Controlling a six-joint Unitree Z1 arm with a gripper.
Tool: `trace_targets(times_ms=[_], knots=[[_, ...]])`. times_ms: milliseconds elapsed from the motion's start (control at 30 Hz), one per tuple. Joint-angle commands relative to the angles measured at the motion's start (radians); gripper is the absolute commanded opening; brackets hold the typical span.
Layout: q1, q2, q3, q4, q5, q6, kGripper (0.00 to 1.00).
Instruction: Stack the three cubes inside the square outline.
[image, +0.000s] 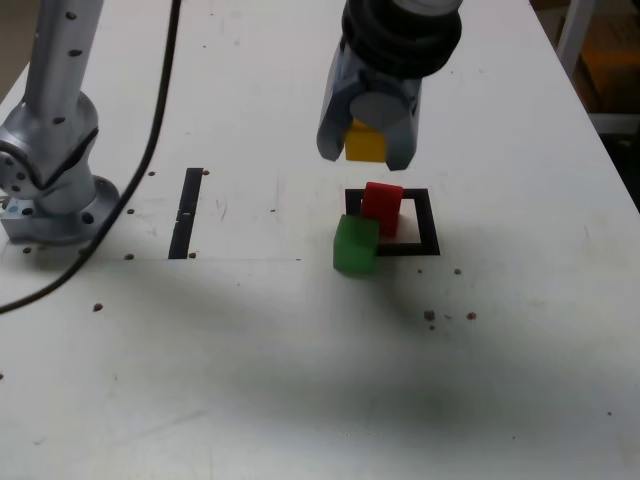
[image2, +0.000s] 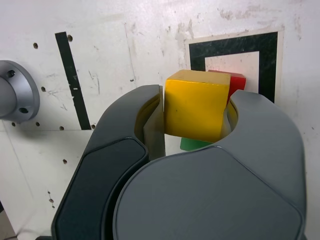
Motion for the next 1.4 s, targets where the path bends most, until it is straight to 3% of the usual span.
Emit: trace_targets(times_ms=[0, 467, 1000, 1367], knots=[[0.001, 0.012, 0.008, -0.011, -0.003, 0.002, 0.35], [-0.018, 0.087, -0.007, -0.042, -0.038, 0.002, 0.35], [0.010, 0.095, -0.035, -0.038, -0.030, 0.010, 0.37], [0.020, 0.092, -0.034, -0.026, -0.005, 0.025, 0.38]])
